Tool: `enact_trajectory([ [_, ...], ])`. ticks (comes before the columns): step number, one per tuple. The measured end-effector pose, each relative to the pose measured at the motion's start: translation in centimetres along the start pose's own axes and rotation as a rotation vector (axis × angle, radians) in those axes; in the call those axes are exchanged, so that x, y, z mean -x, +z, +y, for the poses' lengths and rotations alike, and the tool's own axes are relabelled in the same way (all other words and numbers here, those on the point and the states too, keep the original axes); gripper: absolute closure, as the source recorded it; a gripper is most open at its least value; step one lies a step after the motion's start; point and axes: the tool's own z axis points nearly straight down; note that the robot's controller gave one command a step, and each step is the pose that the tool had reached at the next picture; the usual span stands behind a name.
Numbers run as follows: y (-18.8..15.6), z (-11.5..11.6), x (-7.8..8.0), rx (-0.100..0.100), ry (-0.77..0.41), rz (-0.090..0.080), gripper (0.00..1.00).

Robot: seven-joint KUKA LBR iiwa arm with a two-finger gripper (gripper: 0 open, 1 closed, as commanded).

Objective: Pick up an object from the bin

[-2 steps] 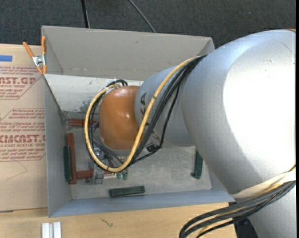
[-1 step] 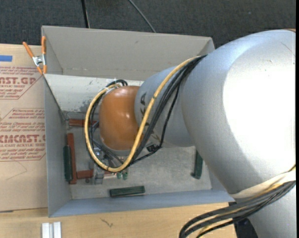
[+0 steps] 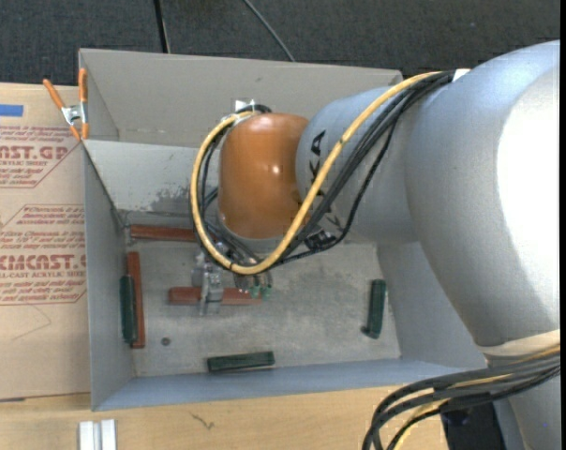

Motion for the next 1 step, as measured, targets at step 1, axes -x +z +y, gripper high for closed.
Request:
enact_trajectory([
  [1,-2.65,2.38,-1.5,-0.001,0.048,-0.009,1.0],
])
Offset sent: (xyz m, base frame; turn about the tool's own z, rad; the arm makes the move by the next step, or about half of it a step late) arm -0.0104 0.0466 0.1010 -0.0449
